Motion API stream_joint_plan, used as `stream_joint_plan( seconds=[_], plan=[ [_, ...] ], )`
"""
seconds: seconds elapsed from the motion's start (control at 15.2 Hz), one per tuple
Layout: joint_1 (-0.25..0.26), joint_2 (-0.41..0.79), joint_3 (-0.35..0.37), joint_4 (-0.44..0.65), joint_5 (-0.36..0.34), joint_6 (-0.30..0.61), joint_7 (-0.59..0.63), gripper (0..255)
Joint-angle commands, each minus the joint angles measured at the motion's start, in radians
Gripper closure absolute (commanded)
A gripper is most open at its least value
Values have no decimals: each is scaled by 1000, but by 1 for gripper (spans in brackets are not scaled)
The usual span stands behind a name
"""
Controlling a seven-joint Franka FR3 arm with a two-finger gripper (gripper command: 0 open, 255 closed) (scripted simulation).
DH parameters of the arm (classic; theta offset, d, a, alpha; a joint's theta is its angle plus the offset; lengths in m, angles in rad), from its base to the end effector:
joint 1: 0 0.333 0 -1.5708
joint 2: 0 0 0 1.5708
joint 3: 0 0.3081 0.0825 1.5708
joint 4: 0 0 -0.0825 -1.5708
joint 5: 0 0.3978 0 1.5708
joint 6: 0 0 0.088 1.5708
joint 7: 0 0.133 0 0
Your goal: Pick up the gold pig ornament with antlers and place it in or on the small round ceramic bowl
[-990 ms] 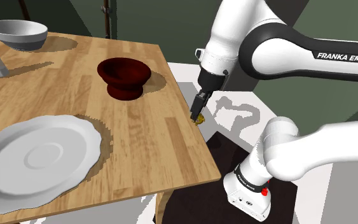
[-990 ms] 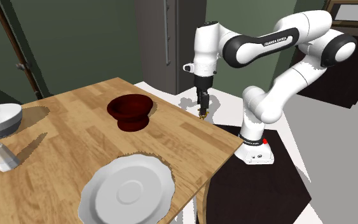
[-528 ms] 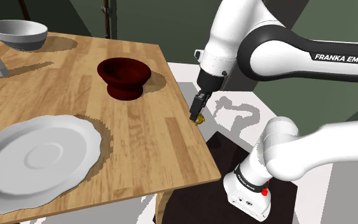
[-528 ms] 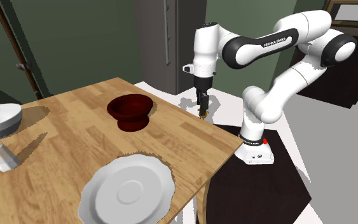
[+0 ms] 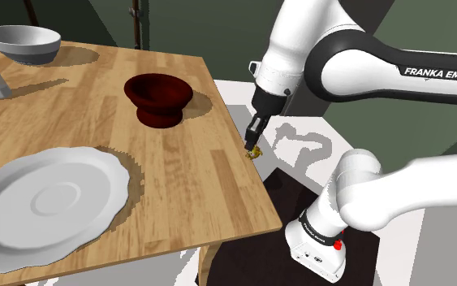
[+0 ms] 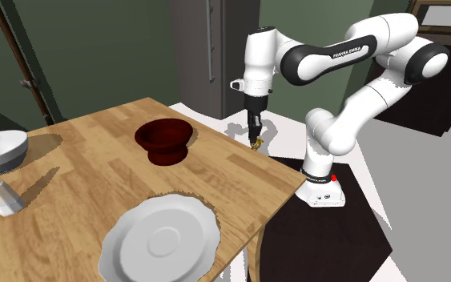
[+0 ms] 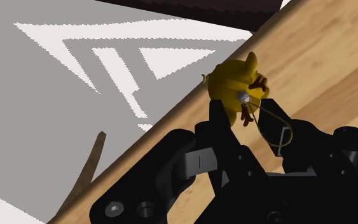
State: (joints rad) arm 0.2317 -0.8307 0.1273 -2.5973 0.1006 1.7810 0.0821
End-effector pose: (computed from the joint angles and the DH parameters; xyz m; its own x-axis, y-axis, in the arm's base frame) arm 0.3011 0.1246 0.4711 0.9768 0.2140 0.0108 0.2141 -0.9768 -0.0056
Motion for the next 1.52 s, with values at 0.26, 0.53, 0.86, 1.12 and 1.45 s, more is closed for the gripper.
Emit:
stream_joint_plan(
  seconds=[0.26,0.53,0.86,1.12,1.45],
  plan=[
    [0,6,-3,35,-3,-42,1,255],
    [-2,11,-7,92,-7,-94,2,255],
    [-5,22,-12,165,-12,-156,3,255],
    [-7,34,-15,227,-15,-205,4,255],
    [-9,54,-19,307,-19,-266,6,255]
  ],
)
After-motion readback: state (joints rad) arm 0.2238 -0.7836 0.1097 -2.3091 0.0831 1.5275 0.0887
